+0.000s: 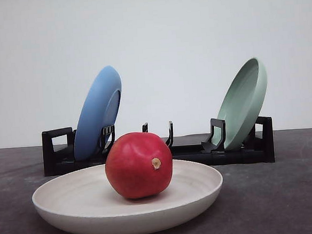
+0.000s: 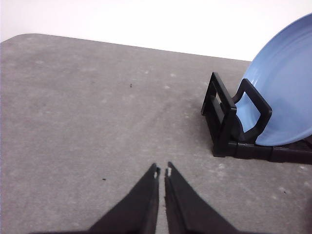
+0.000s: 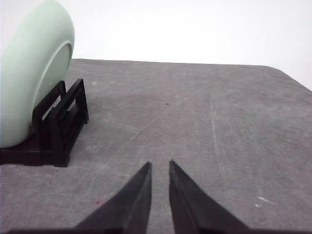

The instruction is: Place pomegranate in white plate

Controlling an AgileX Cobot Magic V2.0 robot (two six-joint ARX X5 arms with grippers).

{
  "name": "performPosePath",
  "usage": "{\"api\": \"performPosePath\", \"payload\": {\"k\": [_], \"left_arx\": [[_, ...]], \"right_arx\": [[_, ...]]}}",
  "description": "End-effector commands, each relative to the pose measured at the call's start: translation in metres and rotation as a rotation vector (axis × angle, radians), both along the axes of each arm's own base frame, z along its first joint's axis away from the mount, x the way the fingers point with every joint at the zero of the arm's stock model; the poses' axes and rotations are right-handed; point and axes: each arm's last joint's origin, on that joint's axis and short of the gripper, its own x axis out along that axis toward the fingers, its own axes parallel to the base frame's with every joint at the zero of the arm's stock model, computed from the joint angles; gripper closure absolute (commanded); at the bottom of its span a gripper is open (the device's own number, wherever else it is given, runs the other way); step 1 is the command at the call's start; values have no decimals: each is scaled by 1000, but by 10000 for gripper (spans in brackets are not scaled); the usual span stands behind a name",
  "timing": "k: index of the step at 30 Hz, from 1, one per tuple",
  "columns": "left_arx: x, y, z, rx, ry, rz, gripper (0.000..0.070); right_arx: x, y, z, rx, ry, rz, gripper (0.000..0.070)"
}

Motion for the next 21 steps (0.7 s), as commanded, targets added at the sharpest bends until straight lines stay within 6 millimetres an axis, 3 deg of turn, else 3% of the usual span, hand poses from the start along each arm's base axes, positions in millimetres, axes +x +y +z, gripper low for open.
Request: {"api": "performPosePath", "payload": {"k": [1,21], "left_arx": [[1,0,-2,5,-6,1,700],[1,0,-2,5,-6,1,700]], "right_arx": [[0,0,0,11,-10,-5,638],[0,0,0,11,-10,-5,639]]}}
